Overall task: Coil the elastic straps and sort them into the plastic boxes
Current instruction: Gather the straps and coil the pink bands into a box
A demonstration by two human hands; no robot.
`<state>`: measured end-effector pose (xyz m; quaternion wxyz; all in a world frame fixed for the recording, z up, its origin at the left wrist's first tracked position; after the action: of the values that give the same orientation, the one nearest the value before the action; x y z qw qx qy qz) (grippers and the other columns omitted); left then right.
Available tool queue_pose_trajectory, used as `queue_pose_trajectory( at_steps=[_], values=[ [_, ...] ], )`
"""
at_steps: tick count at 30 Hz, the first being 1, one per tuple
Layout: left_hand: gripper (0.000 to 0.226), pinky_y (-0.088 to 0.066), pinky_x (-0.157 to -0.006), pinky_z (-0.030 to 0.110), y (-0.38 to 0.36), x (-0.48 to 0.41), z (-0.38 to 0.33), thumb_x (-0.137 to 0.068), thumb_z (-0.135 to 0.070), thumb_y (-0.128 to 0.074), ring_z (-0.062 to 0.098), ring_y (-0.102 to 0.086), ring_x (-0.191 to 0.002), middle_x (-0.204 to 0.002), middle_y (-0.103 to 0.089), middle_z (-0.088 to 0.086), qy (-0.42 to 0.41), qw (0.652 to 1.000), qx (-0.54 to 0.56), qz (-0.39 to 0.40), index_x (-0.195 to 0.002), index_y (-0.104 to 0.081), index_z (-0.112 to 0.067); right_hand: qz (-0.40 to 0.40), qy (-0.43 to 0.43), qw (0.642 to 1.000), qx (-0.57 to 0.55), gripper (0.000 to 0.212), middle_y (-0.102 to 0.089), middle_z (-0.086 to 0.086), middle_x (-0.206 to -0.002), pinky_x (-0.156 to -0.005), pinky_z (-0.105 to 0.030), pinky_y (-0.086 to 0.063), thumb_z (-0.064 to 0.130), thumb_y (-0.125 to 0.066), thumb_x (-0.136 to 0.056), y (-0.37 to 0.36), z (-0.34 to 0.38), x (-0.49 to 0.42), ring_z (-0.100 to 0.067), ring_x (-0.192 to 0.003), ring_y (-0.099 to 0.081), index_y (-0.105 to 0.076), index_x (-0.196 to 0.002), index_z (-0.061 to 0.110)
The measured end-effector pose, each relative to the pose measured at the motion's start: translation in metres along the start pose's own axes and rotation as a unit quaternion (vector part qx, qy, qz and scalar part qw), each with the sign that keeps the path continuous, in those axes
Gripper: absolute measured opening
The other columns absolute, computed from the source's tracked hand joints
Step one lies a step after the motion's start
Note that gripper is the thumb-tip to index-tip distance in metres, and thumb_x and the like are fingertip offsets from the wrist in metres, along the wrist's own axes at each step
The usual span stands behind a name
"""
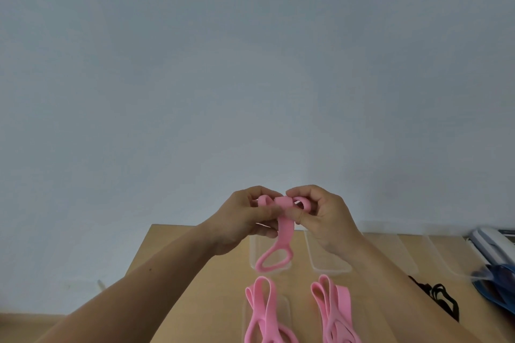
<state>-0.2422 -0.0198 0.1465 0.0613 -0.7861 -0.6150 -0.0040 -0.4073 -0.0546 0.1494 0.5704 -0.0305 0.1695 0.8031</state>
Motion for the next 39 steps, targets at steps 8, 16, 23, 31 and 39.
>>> queue_pose_trajectory(
  at_steps=[8,16,23,31,39],
  values=[
    [0.028,-0.056,-0.075,0.030,0.0034,-0.0003,0.0002,-0.087,-0.003,-0.073,0.031,-0.072,-0.096,-0.105,-0.073,0.015,-0.067,0.997,-0.014,-0.024,-0.113,-0.067,-0.008,0.020,-0.052,0.998,-0.041,0.015,-0.074,-0.004,-0.083,-0.066,-0.028,-0.056,0.024,-0.076,-0.085,0.0003,-0.0006,-0.0024,-0.020,-0.065,-0.067,-0.071,-0.099,0.022],
    [0.030,-0.053,-0.073,0.023,0.0045,0.0005,0.0017,-0.084,0.003,-0.072,0.019,-0.071,-0.091,-0.105,-0.074,0.009,-0.103,0.993,-0.036,-0.041,-0.112,-0.069,-0.008,0.044,-0.067,0.996,-0.047,0.012,-0.074,-0.009,-0.082,-0.065,-0.027,-0.056,0.024,-0.078,-0.084,-0.0031,0.0036,-0.0030,-0.021,-0.064,-0.065,-0.074,-0.095,0.020],
    [0.031,-0.057,-0.084,0.034,0.0050,-0.0005,0.0031,-0.091,-0.008,-0.069,0.019,-0.070,-0.097,-0.109,-0.074,0.005,-0.079,0.994,-0.077,-0.014,-0.121,-0.069,-0.015,0.046,-0.068,0.996,-0.047,0.014,-0.073,-0.012,-0.084,-0.066,-0.027,-0.055,0.018,-0.077,-0.084,-0.0021,0.0028,-0.0038,-0.023,-0.064,-0.064,-0.073,-0.097,0.016],
    [0.041,-0.059,-0.085,0.042,0.0049,-0.0017,0.0033,-0.088,-0.035,-0.070,0.033,-0.072,-0.097,-0.103,-0.074,0.016,-0.003,1.000,-0.021,0.006,-0.116,-0.061,-0.006,0.033,-0.023,0.999,-0.021,0.024,-0.072,-0.001,-0.083,-0.071,-0.024,-0.055,0.012,-0.081,-0.079,-0.0040,0.0050,-0.0041,-0.015,-0.073,-0.067,-0.072,-0.092,0.031],
    [0.025,-0.058,-0.078,0.037,0.0087,-0.0052,-0.0004,-0.088,-0.010,-0.073,0.030,-0.071,-0.085,-0.093,-0.072,0.018,-0.016,0.999,0.028,-0.015,-0.109,-0.063,0.001,0.042,-0.011,0.999,-0.011,0.034,-0.068,0.006,-0.078,-0.076,-0.039,-0.061,0.007,-0.080,-0.074,-0.0071,0.0036,-0.0024,-0.018,-0.076,-0.066,-0.068,-0.097,0.029]
  ],
)
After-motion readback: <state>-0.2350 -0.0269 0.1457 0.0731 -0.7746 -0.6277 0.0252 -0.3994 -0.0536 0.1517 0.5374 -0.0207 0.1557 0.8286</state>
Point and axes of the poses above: each hand's wrist, its own x-axis away from the middle knuckle, its own y-axis out of the back of the hand, z = x × y, the point moved 5 cm from there along -x, towards the middle knuckle
